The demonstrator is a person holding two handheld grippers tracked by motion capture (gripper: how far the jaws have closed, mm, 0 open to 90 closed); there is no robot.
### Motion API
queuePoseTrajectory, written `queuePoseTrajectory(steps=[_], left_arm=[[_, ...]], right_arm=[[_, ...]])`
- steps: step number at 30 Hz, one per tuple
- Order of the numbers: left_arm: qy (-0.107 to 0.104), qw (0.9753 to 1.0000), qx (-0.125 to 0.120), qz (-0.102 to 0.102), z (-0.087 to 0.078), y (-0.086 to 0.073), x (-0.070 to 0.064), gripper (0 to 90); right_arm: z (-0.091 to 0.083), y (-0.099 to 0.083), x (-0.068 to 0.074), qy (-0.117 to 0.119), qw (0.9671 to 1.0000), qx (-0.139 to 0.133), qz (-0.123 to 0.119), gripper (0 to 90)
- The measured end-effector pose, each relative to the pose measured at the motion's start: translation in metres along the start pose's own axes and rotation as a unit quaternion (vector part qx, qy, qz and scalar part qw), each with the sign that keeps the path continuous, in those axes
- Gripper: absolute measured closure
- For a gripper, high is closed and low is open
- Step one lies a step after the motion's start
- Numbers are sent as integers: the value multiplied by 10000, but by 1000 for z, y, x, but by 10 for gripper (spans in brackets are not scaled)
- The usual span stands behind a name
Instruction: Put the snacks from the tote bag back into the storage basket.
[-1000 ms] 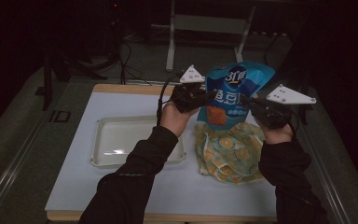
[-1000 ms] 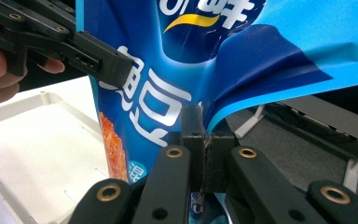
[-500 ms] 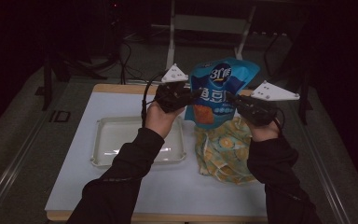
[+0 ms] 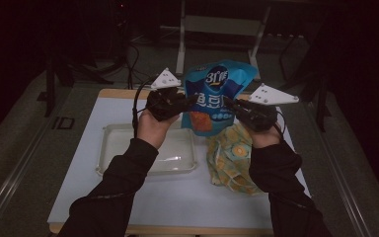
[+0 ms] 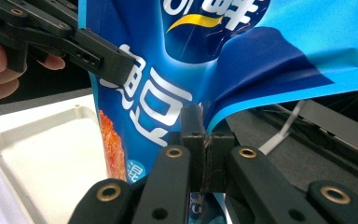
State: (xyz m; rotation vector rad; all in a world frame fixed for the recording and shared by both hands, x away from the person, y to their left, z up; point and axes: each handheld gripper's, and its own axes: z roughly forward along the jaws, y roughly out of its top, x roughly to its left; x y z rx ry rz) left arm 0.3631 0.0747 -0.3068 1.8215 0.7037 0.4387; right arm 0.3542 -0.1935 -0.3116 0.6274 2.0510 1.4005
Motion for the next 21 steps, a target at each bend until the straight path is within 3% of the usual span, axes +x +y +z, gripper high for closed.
queuePoseTrajectory(steps=[21], left_arm=[[331,9993,36,-187,-49,-24,21,884]], right_arm=[[38,13,39,334,9993,-47,-137,892]])
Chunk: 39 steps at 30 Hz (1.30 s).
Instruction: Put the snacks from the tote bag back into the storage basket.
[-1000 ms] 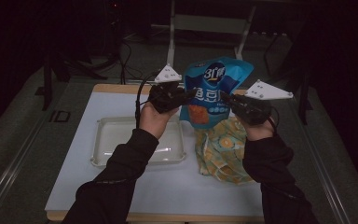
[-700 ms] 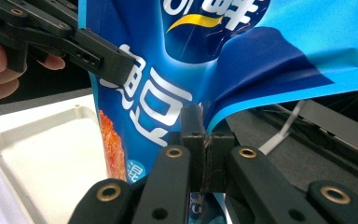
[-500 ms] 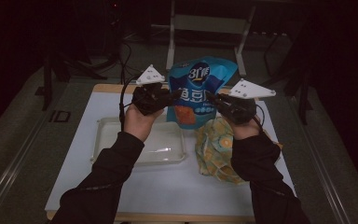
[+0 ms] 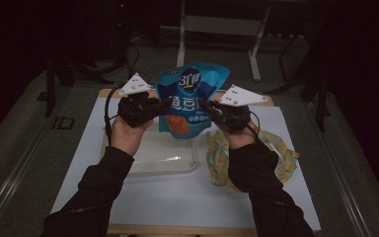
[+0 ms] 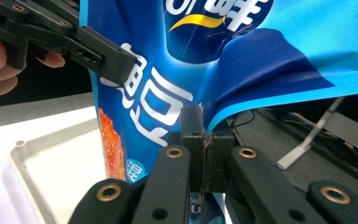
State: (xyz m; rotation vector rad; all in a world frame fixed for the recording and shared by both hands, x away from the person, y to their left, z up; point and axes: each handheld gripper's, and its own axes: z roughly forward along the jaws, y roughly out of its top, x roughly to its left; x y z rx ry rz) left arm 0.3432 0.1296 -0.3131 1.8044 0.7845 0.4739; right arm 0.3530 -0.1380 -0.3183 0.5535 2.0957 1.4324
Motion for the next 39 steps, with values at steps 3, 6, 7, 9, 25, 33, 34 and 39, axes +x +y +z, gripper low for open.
queuePoseTrajectory(steps=[3,6,7,9,25,33,34,39], left_arm=[[55,10000,5,-26,-6,-5,3,884],[125,9999,-10,-67,-14,-11,7,884],[125,9999,-10,-67,-14,-11,7,885],[166,9998,-10,-55,-18,-14,8,884],[164,9994,122,-263,-19,-52,19,884],[133,9990,253,-357,-11,-73,21,884],[135,9989,243,-368,-10,-76,21,884],[136,9989,237,-383,-8,-86,21,884]], right_arm=[[8,0,7,61,10000,2,-18,892],[14,1,13,105,9999,-3,-24,892],[16,1,15,109,9999,-10,-24,892],[17,1,17,112,9999,-12,-23,892],[41,-27,38,245,9996,100,51,892],[48,-46,42,323,9992,226,98,892],[49,-49,43,323,9991,259,130,892],[52,-55,45,344,9989,299,112,892]])
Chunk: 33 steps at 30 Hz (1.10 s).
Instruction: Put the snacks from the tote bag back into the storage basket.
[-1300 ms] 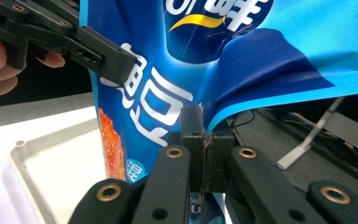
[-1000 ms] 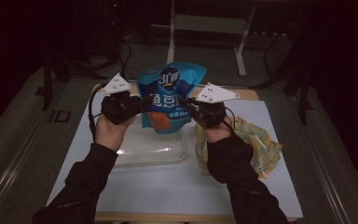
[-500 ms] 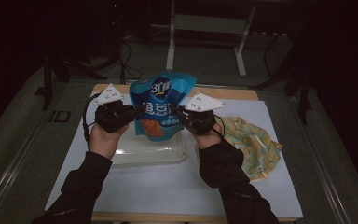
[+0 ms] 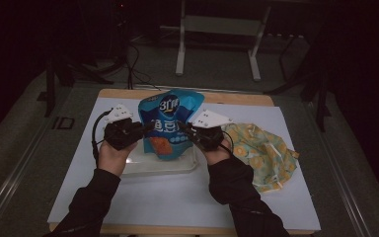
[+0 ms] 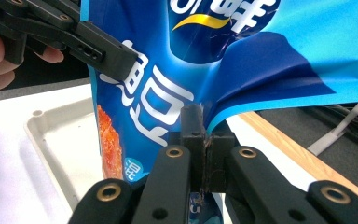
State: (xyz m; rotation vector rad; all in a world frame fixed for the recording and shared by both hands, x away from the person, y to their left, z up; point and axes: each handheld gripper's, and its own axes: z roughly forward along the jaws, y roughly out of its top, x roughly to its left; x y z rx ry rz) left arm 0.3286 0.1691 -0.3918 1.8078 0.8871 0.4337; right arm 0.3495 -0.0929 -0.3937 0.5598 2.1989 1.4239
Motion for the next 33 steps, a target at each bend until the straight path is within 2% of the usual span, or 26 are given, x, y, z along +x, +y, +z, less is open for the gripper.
queuePoseTrajectory(steps=[9,27,33], left_arm=[[-33,9999,58,-121,7,-20,3,884],[-146,9995,181,-225,21,-41,4,882],[-215,9994,114,-263,19,-45,5,875]], right_arm=[[8,-17,3,72,9999,110,39,892],[14,-42,4,171,9994,274,95,891],[13,-44,4,217,9994,262,76,890]])
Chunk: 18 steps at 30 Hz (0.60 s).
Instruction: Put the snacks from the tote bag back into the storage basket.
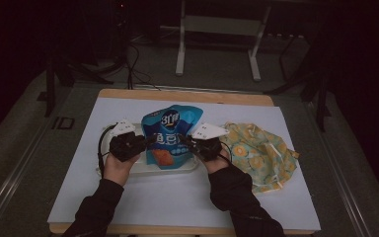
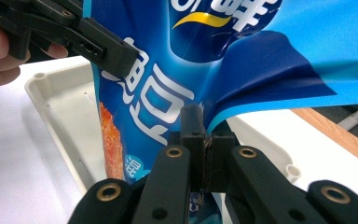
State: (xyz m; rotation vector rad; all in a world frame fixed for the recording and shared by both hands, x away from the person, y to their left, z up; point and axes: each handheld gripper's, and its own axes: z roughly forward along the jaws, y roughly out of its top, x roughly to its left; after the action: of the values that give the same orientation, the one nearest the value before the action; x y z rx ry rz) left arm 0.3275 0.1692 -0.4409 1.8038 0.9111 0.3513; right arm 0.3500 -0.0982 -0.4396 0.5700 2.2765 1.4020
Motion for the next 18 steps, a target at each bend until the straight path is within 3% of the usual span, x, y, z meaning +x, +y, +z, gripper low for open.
queuePoseTrajectory(steps=[11,14,15,18], left_arm=[[-83,9999,-61,4,-5,-4,0,820],[-73,9999,-119,-23,-5,-4,-1,690],[-15,9999,-148,18,-7,-3,-1,690],[-25,9998,-184,35,-9,-1,-2,531]], right_arm=[[-3,-3,0,111,9999,-36,89,858],[-4,-3,-2,154,9997,-65,153,805],[-5,-2,-2,164,9997,-84,170,743],[-6,0,-5,264,9993,-31,250,654]])
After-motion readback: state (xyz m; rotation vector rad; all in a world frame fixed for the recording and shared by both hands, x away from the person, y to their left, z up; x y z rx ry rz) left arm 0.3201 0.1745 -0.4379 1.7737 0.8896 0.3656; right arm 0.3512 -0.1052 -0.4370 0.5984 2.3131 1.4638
